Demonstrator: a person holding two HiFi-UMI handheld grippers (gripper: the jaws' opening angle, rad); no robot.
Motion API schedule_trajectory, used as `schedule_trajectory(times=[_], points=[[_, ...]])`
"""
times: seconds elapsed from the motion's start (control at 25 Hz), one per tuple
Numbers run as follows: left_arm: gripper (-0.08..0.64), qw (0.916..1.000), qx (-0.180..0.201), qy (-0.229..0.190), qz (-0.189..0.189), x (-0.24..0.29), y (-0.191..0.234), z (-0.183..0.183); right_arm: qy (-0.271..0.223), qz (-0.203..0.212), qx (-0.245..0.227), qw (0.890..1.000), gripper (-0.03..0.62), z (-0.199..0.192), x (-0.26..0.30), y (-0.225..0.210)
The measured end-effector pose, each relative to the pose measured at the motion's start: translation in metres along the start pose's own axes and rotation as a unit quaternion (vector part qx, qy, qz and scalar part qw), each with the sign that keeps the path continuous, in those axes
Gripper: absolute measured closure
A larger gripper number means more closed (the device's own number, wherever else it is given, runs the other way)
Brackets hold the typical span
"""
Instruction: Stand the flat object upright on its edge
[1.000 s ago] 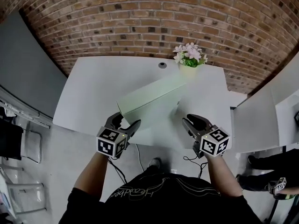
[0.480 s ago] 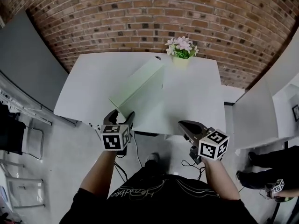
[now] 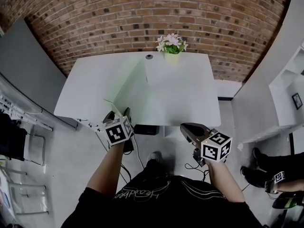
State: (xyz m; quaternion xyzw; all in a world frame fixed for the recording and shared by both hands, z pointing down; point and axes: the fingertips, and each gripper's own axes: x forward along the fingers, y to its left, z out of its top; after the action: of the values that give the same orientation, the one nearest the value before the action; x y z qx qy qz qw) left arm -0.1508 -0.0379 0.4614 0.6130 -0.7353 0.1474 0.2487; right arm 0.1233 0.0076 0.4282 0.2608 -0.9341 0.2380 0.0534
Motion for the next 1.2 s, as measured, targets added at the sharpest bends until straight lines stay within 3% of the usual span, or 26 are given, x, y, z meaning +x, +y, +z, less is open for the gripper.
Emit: schedule_trajectory(times=[0.52, 1.2], points=[[0.256, 0.9974, -0.042, 0.004, 0.058, -0.018, -0.005, -0.012, 0.027, 0.01, -0.027, 0.999, 0.586, -0.004, -0.001, 0.015], [0.261, 0.994, -0.053, -0.023, 0.093, 0.056, 0.003, 0.038, 0.052, -0.016, -0.004, 0.999, 0.587, 0.014, 0.04, -0.06]])
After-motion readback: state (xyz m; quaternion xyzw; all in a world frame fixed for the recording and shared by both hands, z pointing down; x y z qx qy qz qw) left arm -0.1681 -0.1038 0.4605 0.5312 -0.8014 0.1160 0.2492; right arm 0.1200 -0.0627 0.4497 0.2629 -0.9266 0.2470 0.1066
